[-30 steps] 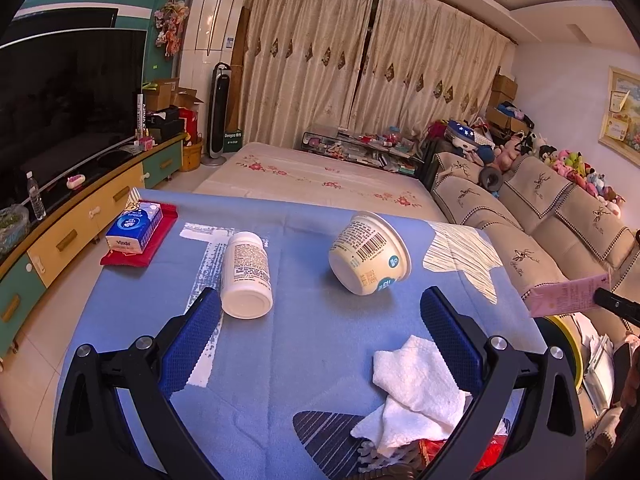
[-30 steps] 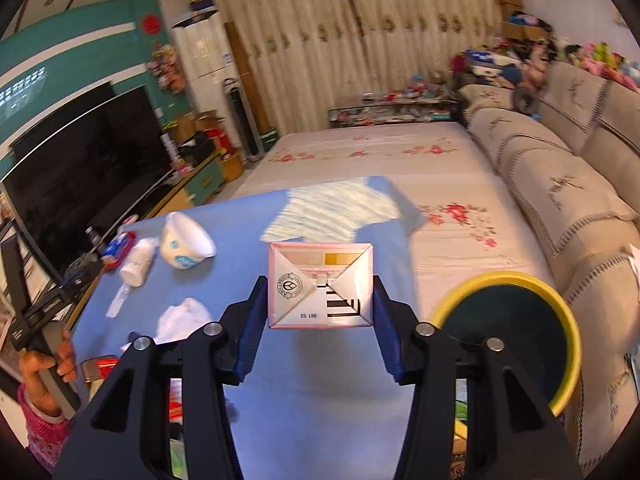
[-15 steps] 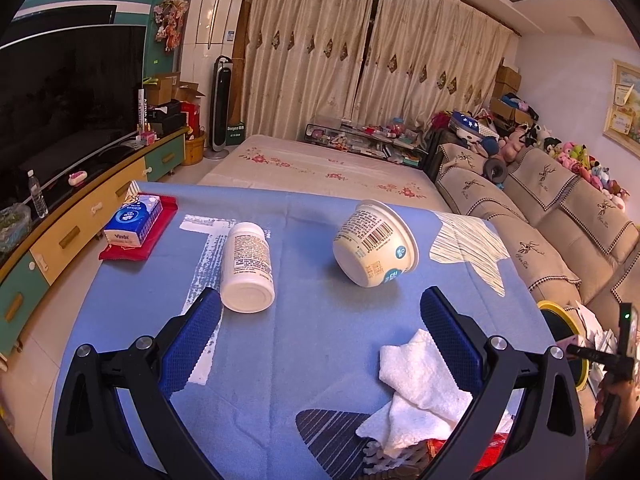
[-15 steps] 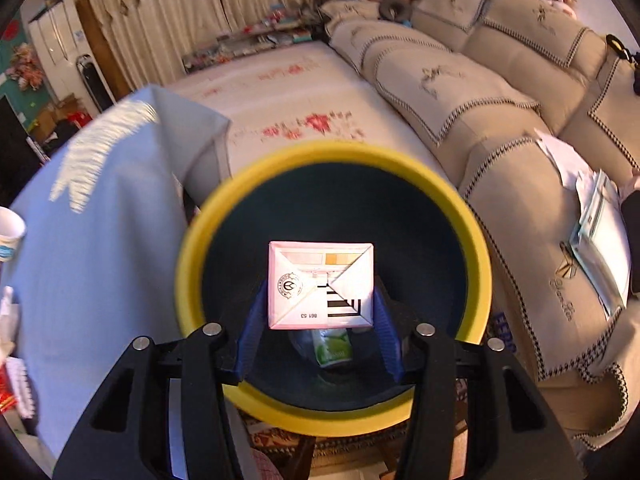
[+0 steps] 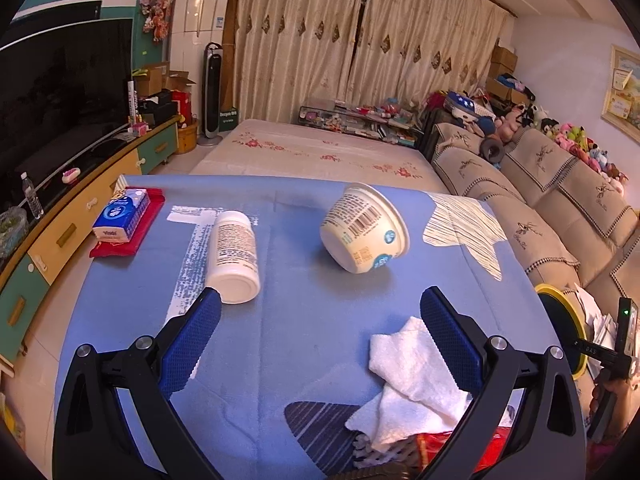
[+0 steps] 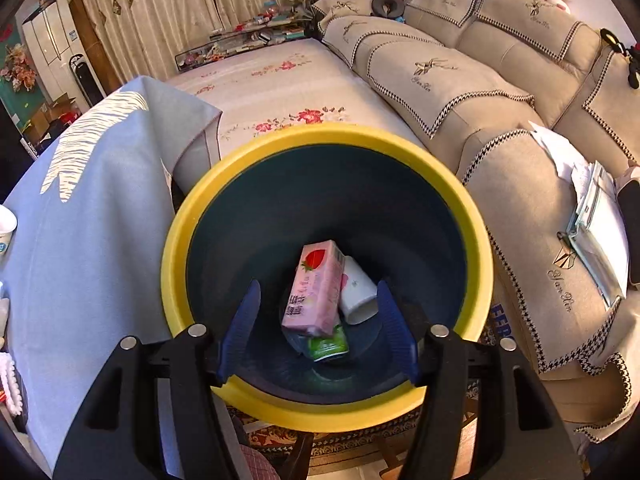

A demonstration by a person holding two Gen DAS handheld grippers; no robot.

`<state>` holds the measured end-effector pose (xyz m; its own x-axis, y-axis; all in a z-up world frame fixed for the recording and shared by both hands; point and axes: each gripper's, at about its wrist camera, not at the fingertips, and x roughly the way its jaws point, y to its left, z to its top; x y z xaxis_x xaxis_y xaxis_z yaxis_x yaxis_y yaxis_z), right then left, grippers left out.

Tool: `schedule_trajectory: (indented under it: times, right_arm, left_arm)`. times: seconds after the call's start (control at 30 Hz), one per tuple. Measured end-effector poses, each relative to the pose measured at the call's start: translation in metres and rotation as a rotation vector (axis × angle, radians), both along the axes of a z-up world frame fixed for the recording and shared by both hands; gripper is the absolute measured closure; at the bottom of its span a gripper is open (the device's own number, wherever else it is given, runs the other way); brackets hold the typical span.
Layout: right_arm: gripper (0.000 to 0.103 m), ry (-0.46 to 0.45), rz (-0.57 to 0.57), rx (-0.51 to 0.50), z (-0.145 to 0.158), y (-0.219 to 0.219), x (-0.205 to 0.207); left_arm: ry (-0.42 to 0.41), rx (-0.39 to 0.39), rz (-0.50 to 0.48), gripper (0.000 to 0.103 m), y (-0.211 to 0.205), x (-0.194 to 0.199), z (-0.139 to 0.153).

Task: Collect trash
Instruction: 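Grasp the white pill bottle with the left gripper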

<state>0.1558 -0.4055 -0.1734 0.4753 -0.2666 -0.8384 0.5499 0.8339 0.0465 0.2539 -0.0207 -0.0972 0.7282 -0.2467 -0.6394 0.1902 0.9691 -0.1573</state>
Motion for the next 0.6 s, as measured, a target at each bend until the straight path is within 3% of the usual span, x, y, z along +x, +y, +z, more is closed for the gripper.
schedule_trajectory:
  times: [0.13, 0.27, 0.5, 0.6]
  right_arm:
    - [0.043, -0.022, 0.011, 0.007, 0.004, 0.001, -0.005]
    - [0.042, -0.04, 0.023, 0.029, 0.004, -0.002, -0.008]
    - [0.042, -0.064, 0.046, 0.062, 0.004, 0.0, -0.009]
    - [0.042, -0.071, 0.056, 0.069, 0.003, 0.001, -0.009]
  left_arm:
    - [0.044, 0.05, -0.008, 0.005, -0.004, 0.011, 0.009]
    - [0.068, 0.131, 0.053, 0.005, 0.002, 0.029, 0.01]
    - [0.179, 0.176, 0.108, 0.006, 0.021, 0.076, -0.019]
    - [0.227, 0.165, 0.119, 0.012, 0.028, 0.095, -0.032]
